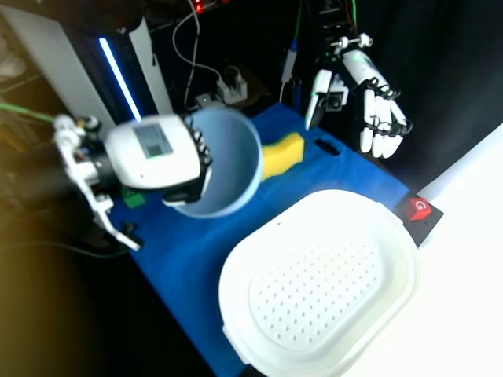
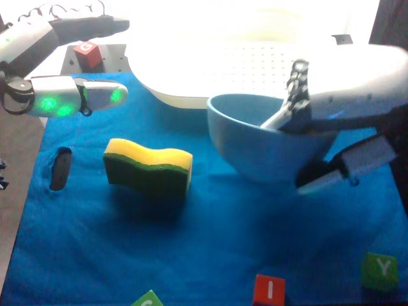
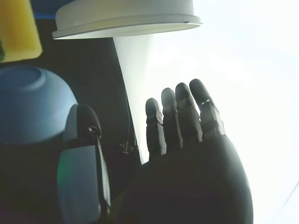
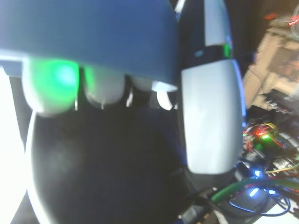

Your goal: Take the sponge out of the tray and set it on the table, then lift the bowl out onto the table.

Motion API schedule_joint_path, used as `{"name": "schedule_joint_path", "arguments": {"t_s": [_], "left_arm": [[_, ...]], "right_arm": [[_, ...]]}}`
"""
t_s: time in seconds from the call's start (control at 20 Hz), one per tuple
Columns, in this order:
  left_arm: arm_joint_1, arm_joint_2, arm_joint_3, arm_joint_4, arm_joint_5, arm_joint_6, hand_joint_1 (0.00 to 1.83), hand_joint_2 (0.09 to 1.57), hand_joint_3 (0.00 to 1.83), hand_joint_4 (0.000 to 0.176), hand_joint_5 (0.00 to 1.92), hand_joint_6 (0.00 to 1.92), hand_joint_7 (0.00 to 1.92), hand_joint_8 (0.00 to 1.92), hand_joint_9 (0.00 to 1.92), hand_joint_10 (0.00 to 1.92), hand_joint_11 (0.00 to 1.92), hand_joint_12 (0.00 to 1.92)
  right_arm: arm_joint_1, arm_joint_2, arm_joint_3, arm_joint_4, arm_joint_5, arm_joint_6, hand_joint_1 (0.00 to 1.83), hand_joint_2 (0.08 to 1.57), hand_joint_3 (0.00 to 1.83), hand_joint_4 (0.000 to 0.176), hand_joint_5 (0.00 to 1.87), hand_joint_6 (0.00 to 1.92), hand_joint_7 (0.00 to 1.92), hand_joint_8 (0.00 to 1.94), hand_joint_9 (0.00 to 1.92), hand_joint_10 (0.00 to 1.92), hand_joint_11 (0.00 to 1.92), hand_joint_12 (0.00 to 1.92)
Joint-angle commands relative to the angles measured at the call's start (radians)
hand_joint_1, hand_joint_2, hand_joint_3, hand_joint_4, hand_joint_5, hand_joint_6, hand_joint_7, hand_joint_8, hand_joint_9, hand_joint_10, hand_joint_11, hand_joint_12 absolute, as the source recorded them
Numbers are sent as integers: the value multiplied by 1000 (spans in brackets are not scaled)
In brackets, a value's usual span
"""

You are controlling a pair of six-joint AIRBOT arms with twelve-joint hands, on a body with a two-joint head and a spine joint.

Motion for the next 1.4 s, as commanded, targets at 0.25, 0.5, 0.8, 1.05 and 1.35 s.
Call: {"name": "schedule_joint_path", "arguments": {"t_s": [0.25, 0.5, 0.8, 1.05, 1.35], "left_arm": [[2, 7, -2, -19, -124, -7, 705, 1032, 2, 46, 453, 3, 435, 3, 359, 7, 0, 879], [3, 7, -3, -19, -127, -7, 743, 1035, 1, 25, 462, 2, 444, 2, 386, 9, 12, 928], [4, 7, -3, -20, -130, -7, 726, 1025, 0, 47, 472, 4, 448, 3, 386, 6, 12, 926], [11, 18, -12, -26, -163, -8, 694, 992, 0, 79, 458, 2, 441, 1, 370, 4, 0, 858], [56, 51, -56, -43, -261, -14, 586, 983, 0, 72, 395, 0, 378, 0, 342, 1, 4, 820]], "right_arm": [[-43, -39, 48, 53, 59, 50, 861, 1310, 3, 90, 654, 1549, 885, 1640, 877, 1801, 792, 1921], [-47, -38, 48, 48, 59, 50, 161, 1342, 0, 0, 497, 84, 462, 190, 364, 406, 27, 1163], [-47, -25, 47, 77, 58, 50, 174, 1057, 0, 166, 1, 0, 0, 0, 0, 0, 0, 0], [-47, 55, 29, 270, 60, -12, 90, 1029, 14, 57, 0, 0, 0, 0, 0, 0, 0, 0], [-178, 137, 9, 683, 211, -204, 159, 1107, 25, 115, 0, 0, 0, 0, 0, 0, 0, 0]]}}
